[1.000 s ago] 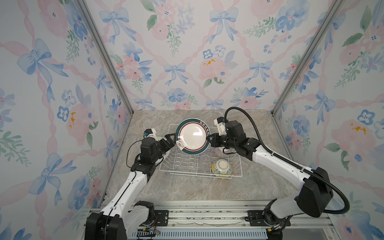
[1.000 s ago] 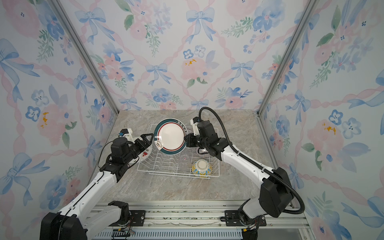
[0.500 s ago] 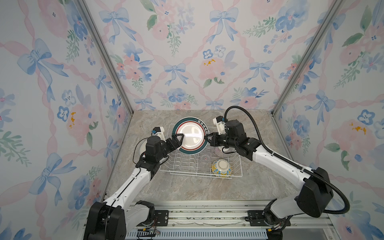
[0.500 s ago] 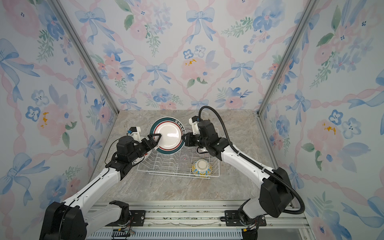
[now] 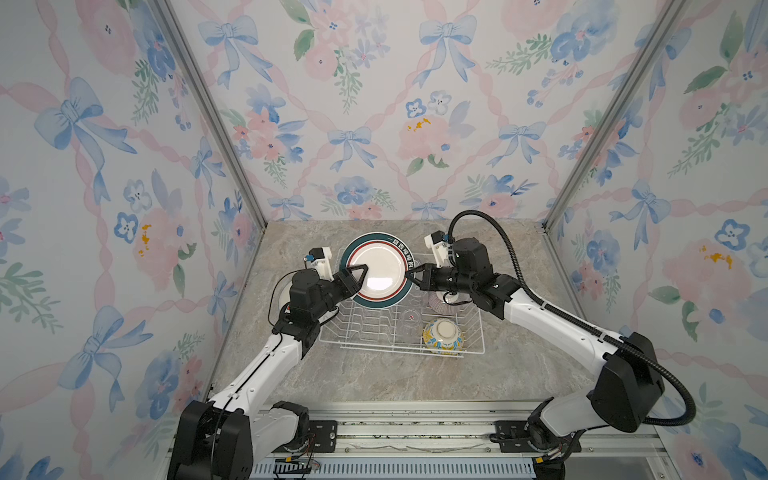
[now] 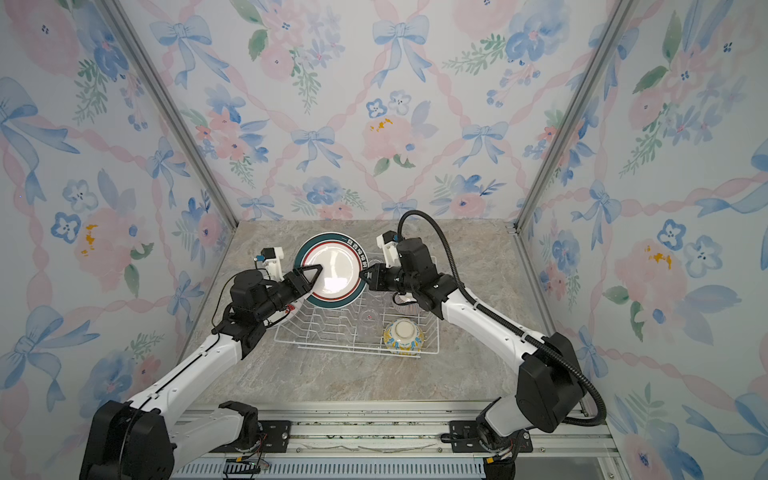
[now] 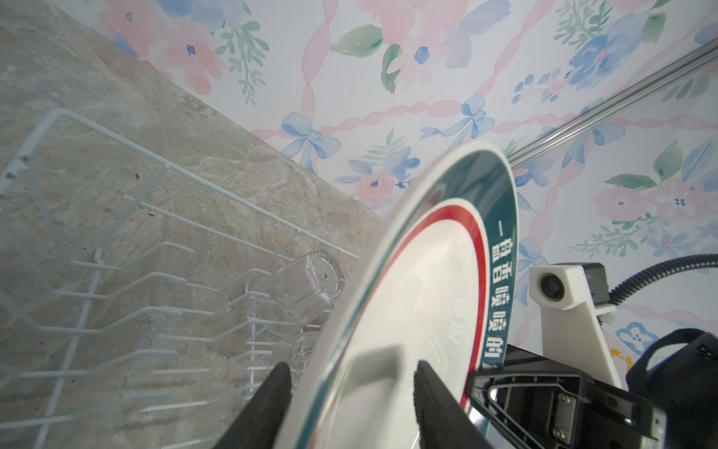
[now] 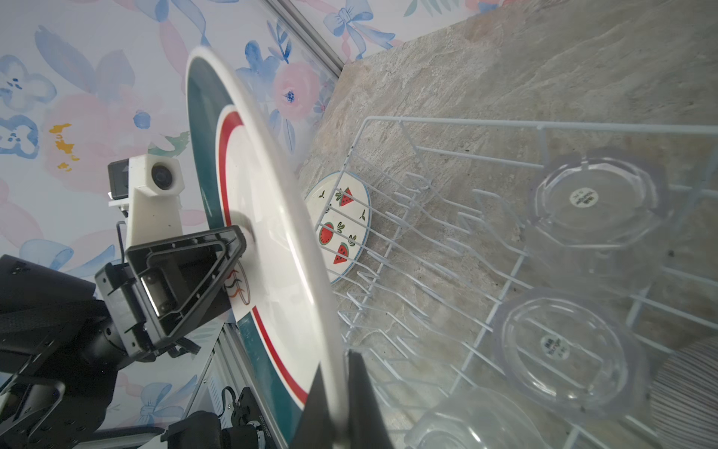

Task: Unload the mixed dishes from the dish rack
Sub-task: 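Grasp the plate rim with the left gripper while the right gripper holds it up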

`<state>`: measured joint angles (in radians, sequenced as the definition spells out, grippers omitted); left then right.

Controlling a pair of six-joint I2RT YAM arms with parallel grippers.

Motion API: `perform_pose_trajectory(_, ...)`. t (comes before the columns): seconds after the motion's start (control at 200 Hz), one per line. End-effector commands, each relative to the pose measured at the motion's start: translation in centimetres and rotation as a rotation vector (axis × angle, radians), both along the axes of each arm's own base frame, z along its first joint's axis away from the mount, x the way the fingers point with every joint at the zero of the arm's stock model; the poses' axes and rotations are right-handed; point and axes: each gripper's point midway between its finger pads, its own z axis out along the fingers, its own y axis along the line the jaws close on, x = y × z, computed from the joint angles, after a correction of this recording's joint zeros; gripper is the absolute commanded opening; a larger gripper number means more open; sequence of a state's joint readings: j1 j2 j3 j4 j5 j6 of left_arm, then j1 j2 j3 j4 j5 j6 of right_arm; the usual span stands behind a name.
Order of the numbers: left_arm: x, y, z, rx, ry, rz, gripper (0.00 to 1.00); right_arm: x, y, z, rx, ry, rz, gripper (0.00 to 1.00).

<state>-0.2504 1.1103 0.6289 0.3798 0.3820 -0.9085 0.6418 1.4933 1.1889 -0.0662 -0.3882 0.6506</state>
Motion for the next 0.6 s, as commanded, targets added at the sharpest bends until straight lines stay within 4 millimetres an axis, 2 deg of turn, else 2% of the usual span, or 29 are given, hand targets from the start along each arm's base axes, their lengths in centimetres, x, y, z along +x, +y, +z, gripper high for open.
perform_pose_trajectory(0.0, 0.1, -0.8, 1.8, -0.021, -0.051, -0.035, 0.44, 0.9, 0.5, 2.8, 0.079, -0.052, 0.011, 0.00)
perform_pose_trajectory(0.115, 0.1, -0.9, 1.6, -0.021, -0.048, -0.038, 0.28, 1.0, 0.8, 2.7, 0.083, -0.043, 0.017, 0.00)
perform_pose_trajectory(0.15, 0.1, -0.8, 1.7, -0.021, -0.049, -0.036, 0.25, 1.0, 0.8, 2.7, 0.085, -0.042, 0.020, 0.03)
perform_pose_trajectory(0.25, 0.2, -0.8, 1.5, -0.020, -0.046, -0.034, 0.22, 1.2, 0.8, 2.6, 0.087, -0.038, 0.022, 0.17)
perform_pose_trajectory(0.32, 0.3, -0.8, 1.2, -0.019, -0.038, -0.029, 0.10, 1.2, 0.9, 2.7, 0.091, -0.039, 0.026, 0.34)
perform_pose_trajectory(0.375, 0.3, -0.7, 1.2, -0.018, -0.038, -0.026, 0.00, 1.1, 0.9, 2.6, 0.093, -0.039, 0.029, 0.43)
perform_pose_trajectory(0.445, 0.4, -0.6, 1.1, -0.017, -0.036, -0.018, 0.00, 1.2, 0.9, 2.6, 0.095, -0.039, 0.028, 0.54)
perform_pose_trajectory(0.595, 0.7, -0.5, 0.7, -0.011, -0.028, -0.008, 0.00, 1.2, 0.7, 2.5, 0.093, -0.039, 0.024, 0.68)
